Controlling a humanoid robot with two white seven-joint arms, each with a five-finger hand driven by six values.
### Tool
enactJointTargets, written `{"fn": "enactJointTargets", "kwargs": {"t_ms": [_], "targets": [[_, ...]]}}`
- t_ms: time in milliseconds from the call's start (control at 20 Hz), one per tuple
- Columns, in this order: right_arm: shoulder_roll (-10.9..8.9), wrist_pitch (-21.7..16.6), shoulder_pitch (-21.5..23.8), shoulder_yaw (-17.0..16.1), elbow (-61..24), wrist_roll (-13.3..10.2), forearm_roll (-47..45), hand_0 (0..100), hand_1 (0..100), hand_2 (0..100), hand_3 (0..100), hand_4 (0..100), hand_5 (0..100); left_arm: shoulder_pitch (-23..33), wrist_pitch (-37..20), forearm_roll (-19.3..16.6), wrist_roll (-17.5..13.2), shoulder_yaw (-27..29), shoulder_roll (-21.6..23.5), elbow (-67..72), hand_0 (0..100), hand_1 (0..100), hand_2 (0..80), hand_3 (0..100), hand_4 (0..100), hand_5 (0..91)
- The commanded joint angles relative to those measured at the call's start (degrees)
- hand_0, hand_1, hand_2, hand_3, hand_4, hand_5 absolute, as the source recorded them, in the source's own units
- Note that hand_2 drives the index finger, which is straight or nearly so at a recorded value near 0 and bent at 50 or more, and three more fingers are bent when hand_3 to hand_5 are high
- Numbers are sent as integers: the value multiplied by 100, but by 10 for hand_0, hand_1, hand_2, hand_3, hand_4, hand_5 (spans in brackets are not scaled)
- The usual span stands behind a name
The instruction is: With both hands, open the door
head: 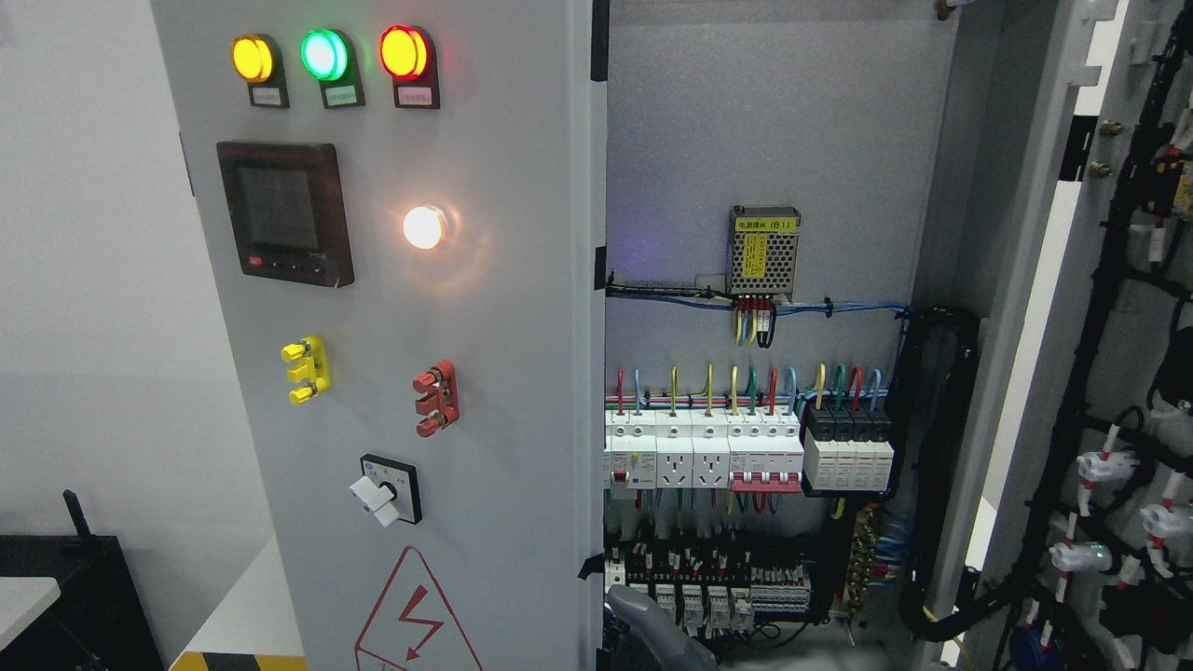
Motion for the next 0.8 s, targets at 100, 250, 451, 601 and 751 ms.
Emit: {"fn": "enactJointTargets", "kwargs": {"t_ms": [100, 250, 451, 601, 751], "targets": [[163, 3, -11, 136, -44, 95, -14, 382, 0, 0, 0, 0, 0, 132, -4, 1, 4, 0, 2, 53, 0, 0, 0, 0, 0, 0], [163, 3, -20, 207, -53, 112, -23, 382, 0, 0, 0, 0, 0, 132, -4, -7, 4, 0, 2, 53, 0, 0, 0, 0, 0, 0], [163, 12, -20, 277, -132, 121, -285, 382, 0, 0, 0, 0, 0, 132, -4, 1, 4, 0, -7, 53, 0, 0, 0, 0, 0, 0], [155, 178, -3, 339, -237, 121, -383, 383, 0, 0, 0, 0, 0, 132, -4, -7, 4, 0, 2, 53, 0, 0, 0, 0, 0, 0], [155, 205, 6, 356, -325, 121, -383, 383, 0, 0, 0, 0, 0, 132, -4, -7, 4, 0, 2, 53, 0, 0, 0, 0, 0, 0]]}}
